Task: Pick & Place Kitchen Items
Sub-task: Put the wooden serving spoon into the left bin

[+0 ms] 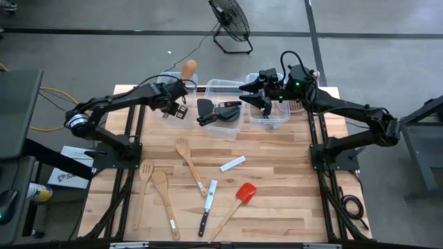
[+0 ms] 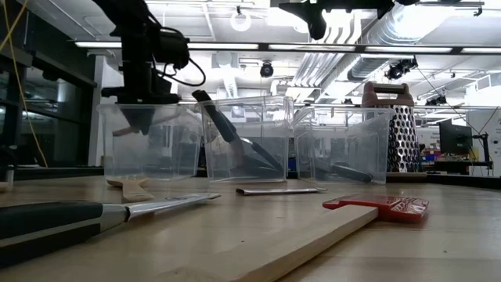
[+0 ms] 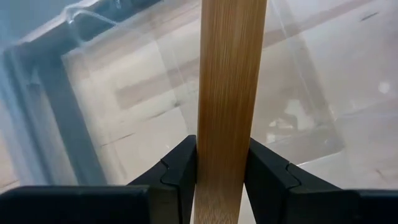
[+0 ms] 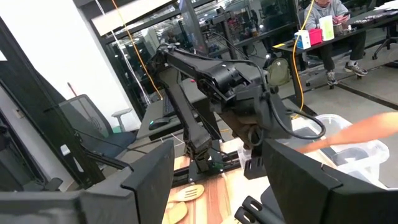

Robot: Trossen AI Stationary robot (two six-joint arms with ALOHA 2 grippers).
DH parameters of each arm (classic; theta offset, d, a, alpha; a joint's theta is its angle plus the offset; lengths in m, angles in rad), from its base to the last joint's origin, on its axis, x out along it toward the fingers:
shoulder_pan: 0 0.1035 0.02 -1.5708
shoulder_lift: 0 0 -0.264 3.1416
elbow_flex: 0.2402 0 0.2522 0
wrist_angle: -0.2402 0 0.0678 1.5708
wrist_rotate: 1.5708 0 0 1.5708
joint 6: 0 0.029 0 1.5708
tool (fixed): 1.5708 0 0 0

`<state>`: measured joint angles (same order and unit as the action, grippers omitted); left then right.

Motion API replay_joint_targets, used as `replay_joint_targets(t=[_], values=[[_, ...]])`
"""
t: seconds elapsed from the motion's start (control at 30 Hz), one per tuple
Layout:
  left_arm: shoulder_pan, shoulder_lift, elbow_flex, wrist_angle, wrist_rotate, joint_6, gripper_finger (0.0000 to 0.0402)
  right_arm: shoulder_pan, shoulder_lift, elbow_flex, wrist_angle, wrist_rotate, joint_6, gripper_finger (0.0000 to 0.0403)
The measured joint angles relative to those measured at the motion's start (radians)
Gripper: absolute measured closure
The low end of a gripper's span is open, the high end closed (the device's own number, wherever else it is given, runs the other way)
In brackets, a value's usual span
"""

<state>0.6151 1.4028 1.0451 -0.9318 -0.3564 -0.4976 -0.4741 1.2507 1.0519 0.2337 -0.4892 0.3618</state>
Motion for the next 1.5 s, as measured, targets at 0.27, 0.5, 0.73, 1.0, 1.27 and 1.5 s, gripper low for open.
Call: replay_joint_targets(t=[0.27, 0.5, 0.73, 1.0, 1.27, 1.5], values=[[0.001, 0.063, -0.004, 0.020, 0.005, 0.003, 0.0293, 0.000, 0.000, 0.000, -0.001, 0.000, 0.000, 0.0167], [0.000, 0.082, -0.002, 0.024, 0.021, 0.004, 0.0284, 0.000, 0.000, 0.000, -0.026, 0.000, -0.014, 0.0167], [0.000, 0.083, -0.002, 0.016, 0.030, 0.003, 0.0267, 0.000, 0.000, 0.000, -0.044, 0.000, -0.022, 0.0167], [0.000, 0.064, 0.000, 0.012, 0.033, 0.004, 0.0253, 0.000, 0.000, 0.000, -0.044, 0.000, -0.023, 0.0167], [0.000, 0.025, 0.094, -0.060, -0.004, 0.021, 0.0253, 0.000, 0.000, 0.000, -0.044, 0.000, -0.022, 0.0167], [0.000, 0.025, 0.241, -0.238, 0.007, -0.051, 0.0252, 0.000, 0.000, 0.000, -0.047, 0.000, -0.017, 0.0167]])
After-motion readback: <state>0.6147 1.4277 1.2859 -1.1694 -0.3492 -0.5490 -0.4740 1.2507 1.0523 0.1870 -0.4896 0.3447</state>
